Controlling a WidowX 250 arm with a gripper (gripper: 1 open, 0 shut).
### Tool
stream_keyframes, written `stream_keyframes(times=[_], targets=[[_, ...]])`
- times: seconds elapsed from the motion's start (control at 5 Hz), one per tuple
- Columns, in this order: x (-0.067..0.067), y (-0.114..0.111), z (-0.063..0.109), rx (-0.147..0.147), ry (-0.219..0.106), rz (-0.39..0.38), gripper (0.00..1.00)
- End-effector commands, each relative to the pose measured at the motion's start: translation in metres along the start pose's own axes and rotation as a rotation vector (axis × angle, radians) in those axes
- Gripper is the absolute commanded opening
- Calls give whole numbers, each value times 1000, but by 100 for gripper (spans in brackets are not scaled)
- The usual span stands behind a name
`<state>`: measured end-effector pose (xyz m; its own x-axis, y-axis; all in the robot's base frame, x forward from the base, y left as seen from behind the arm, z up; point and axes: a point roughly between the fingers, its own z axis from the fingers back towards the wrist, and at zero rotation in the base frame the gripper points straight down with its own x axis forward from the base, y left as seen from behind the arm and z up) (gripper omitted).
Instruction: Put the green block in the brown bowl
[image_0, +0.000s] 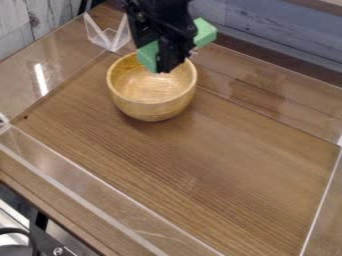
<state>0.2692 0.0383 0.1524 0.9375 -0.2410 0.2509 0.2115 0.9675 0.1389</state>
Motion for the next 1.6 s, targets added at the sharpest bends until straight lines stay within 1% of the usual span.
stream_keyframes(times=[0.0,0.2,0.6,1.0,1.4], targets=[[4,5,16,-4,-45,-24,0],[1,5,25,-25,-49,-46,0],[2,2,9,-34,-41,24,0],[9,-10,-7,-53,-31,42,0],[5,-3,-6,-57,-26,84,0]])
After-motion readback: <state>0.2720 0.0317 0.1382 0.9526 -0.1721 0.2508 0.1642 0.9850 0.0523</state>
